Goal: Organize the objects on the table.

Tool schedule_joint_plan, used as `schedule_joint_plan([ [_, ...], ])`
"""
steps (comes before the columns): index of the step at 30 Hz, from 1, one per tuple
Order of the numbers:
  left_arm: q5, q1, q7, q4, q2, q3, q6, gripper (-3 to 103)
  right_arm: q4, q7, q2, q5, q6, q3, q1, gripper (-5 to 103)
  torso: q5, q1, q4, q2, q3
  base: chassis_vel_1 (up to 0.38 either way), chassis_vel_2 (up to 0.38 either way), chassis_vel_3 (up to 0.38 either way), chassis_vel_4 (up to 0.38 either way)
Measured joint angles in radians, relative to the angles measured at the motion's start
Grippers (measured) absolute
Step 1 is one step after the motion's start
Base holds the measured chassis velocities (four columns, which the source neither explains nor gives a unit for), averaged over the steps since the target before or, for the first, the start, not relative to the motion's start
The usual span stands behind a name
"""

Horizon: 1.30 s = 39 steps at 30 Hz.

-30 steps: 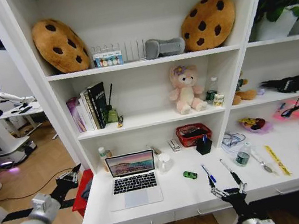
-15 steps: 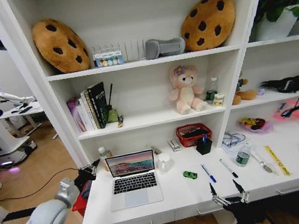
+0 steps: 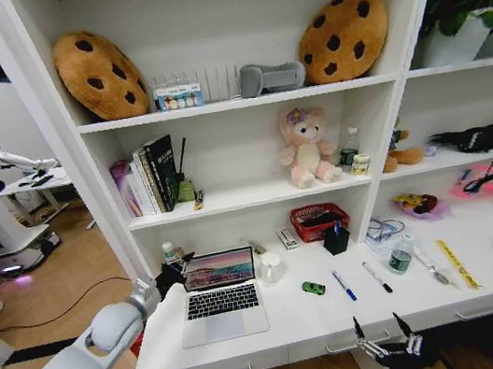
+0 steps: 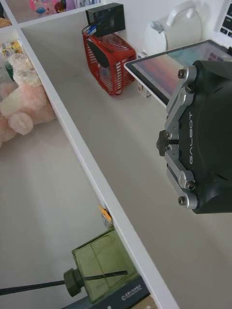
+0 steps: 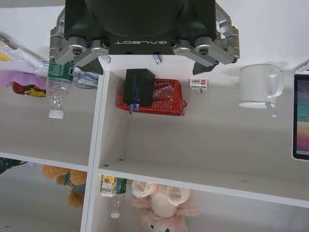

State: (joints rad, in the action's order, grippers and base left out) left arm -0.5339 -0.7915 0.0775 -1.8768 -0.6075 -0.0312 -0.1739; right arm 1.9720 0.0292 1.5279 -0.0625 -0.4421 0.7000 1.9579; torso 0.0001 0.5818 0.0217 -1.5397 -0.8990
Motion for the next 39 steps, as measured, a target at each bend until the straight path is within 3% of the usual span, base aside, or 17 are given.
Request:
schedule_joint_plan([
  [6,0.000,0.122,0.027,0.048,-0.011,-0.095,0.000,0,-0.017,0.002,0.003,-0.005,-0.006,0.005,-0.003,100,0.0000,0.000,-0.0001,0.000,0.000,0.000,0.000,0.000,0.000],
  [10,0.020,0.230,0.087,0.115,-0.014,-0.192,0.016,0,-0.032,0.003,0.001,-0.007,-0.008,0.006,-0.010,100,0.0000,0.000,-0.0003,0.000,0.000,0.000,0.000,0.000,0.000],
  [12,0.064,0.324,0.155,0.179,-0.024,-0.281,0.041,0,-0.041,0.003,0.002,-0.009,-0.010,0.006,-0.013,100,-0.0001,0.000,-0.0001,0.000,0.000,0.000,0.000,0.000,0.000],
  [13,0.064,0.324,0.155,0.179,-0.024,-0.281,0.041,0,-0.041,0.003,0.002,-0.009,-0.010,0.006,-0.013,100,-0.0001,0.000,-0.0001,0.000,0.000,0.000,0.000,0.000,0.000],
  [16,0.100,0.421,0.229,0.224,-0.046,-0.367,0.074,0,-0.048,0.003,0.002,-0.021,-0.015,0.013,-0.012,100,0.0000,0.000,0.0000,0.000,0.000,0.000,0.000,0.000,0.000],
  [23,0.149,0.501,0.284,0.260,-0.070,-0.439,0.107,0,-0.057,0.004,-0.007,-0.052,-0.016,0.030,-0.014,100,0.0000,0.000,0.0000,0.000,0.000,0.000,0.000,0.000,0.000],
  [28,0.207,0.568,0.370,0.277,-0.061,-0.480,0.146,0,-0.060,0.003,-0.004,-0.062,-0.017,0.052,-0.021,100,0.0000,0.000,-0.0002,0.000,0.000,0.000,0.000,0.000,0.000],
  [33,0.279,0.636,0.493,0.294,-0.040,-0.518,0.237,0,-0.069,0.000,0.007,-0.073,-0.032,0.086,-0.025,100,-0.0001,0.000,-0.0003,0.000,0.000,0.000,0.000,0.000,0.000],
  [39,0.366,0.681,0.550,0.330,-0.061,-0.545,0.274,0,-0.085,-0.002,-0.001,-0.089,-0.045,0.102,-0.025,100,0.0000,0.000,0.0000,0.000,0.000,0.000,0.000,0.000,0.000],
])
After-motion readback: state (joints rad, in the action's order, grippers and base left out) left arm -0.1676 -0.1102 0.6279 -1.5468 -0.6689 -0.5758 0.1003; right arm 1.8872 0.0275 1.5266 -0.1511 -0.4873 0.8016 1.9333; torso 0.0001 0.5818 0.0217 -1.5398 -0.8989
